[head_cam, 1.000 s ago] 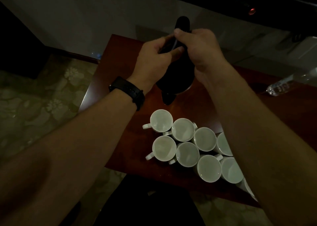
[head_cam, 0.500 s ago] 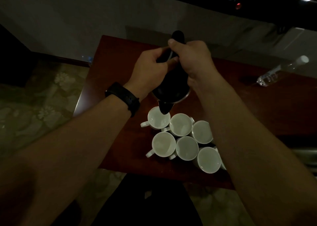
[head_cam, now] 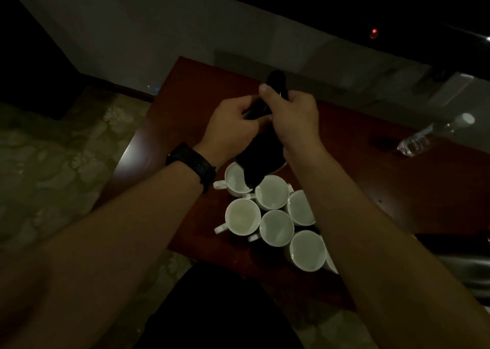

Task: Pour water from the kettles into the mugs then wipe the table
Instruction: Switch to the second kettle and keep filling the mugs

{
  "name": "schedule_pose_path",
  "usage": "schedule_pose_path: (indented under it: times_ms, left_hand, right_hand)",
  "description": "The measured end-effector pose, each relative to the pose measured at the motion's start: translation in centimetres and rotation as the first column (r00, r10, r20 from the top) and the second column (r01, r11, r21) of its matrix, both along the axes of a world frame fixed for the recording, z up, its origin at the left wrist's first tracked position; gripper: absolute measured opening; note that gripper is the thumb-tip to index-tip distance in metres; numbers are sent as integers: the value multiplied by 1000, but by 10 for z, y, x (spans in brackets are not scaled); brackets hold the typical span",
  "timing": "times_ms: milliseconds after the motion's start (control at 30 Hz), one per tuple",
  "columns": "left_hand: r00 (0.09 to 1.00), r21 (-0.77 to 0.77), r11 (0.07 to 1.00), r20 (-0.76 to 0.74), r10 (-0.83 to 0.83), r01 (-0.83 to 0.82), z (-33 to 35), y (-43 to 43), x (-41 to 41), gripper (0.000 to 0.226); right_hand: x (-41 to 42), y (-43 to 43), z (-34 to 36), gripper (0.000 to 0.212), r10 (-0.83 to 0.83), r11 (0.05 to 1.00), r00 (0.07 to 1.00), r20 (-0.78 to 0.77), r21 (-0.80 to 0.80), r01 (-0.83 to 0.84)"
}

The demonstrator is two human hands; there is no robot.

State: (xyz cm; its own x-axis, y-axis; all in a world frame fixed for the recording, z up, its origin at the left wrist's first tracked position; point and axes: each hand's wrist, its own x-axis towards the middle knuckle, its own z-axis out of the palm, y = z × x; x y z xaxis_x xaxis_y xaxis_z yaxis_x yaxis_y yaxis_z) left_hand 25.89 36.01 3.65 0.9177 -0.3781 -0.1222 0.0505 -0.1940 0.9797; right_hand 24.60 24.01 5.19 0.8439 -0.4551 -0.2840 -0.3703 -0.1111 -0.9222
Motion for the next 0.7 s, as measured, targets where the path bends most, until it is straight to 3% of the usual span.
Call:
schedule_pose_path:
  times_ms: [300, 700]
  left_hand:
    - [996, -63, 996, 50, 69, -66, -15, 2, -20, 24]
    - [984, -109, 991, 152, 89, -73, -19, -6, -21, 35]
  right_hand:
    - [-16, 3, -7, 21, 61, 998, 997, 38, -37, -60]
    - [-26, -7, -6, 27, 74, 995, 992, 104, -71, -67]
